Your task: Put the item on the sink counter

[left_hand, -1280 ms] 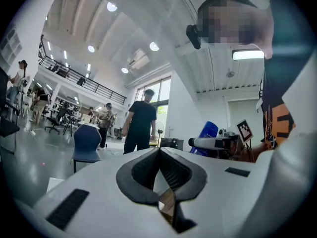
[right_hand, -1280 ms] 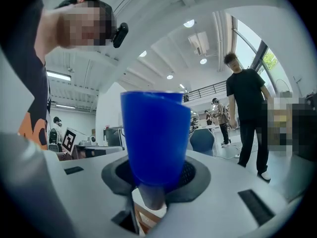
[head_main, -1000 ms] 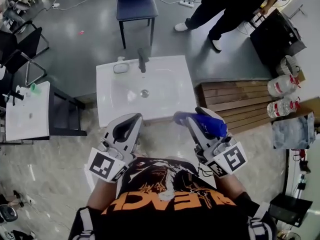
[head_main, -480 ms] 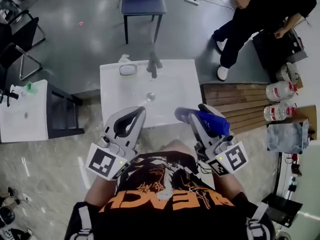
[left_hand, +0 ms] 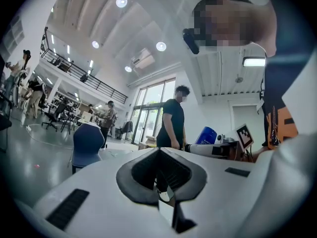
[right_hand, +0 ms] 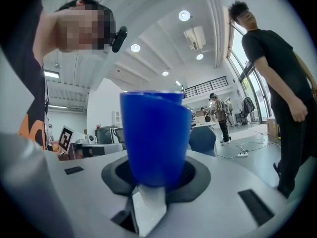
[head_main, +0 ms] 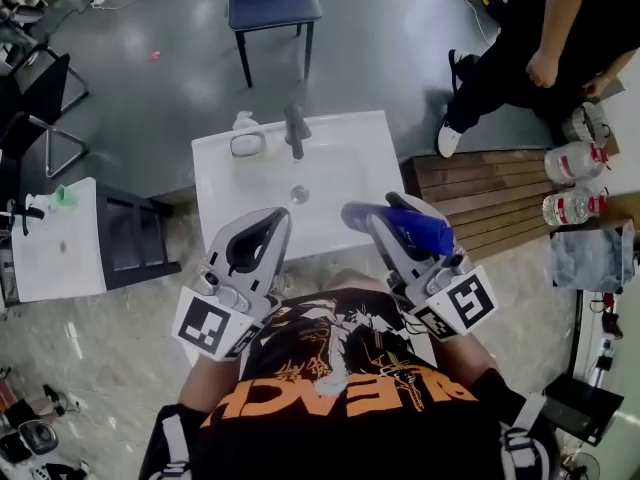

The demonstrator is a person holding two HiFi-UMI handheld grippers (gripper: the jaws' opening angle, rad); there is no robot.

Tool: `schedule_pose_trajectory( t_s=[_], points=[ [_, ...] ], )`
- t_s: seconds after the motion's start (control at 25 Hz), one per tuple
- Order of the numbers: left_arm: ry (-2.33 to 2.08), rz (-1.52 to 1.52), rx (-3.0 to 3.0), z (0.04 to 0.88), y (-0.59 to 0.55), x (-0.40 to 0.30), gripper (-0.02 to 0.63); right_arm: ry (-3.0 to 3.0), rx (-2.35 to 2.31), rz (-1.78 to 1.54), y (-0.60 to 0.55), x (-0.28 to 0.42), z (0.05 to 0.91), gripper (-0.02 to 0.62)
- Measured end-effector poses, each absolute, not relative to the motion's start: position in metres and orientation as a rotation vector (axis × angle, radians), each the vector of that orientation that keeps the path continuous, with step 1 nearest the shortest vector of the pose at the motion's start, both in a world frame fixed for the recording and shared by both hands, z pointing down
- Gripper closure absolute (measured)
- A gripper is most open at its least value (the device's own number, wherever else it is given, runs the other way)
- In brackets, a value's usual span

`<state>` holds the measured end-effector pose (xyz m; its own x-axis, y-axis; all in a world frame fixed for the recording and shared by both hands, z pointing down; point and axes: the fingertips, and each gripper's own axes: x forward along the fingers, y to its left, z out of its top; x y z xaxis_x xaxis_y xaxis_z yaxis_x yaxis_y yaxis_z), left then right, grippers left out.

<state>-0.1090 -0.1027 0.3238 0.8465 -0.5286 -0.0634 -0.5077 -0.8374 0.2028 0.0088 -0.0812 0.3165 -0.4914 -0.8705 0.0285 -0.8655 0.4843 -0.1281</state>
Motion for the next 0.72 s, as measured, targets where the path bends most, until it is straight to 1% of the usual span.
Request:
schedule_pose_trajectory(
  t_s=[0.28, 0.72],
  points=[
    [-0.849, -0.115, 2.842, 0.330, -0.119, -0.092, 0.591, 2.686, -1.543, -0.182, -0.107, 0.033, 0.324, 0.451],
    [-0.913, -0.028, 2.842, 0.355, -0.141, -0.059, 0.591, 2.764, -1.562, -0.187, -0.160, 0.066, 0.364, 0.451]
  ],
)
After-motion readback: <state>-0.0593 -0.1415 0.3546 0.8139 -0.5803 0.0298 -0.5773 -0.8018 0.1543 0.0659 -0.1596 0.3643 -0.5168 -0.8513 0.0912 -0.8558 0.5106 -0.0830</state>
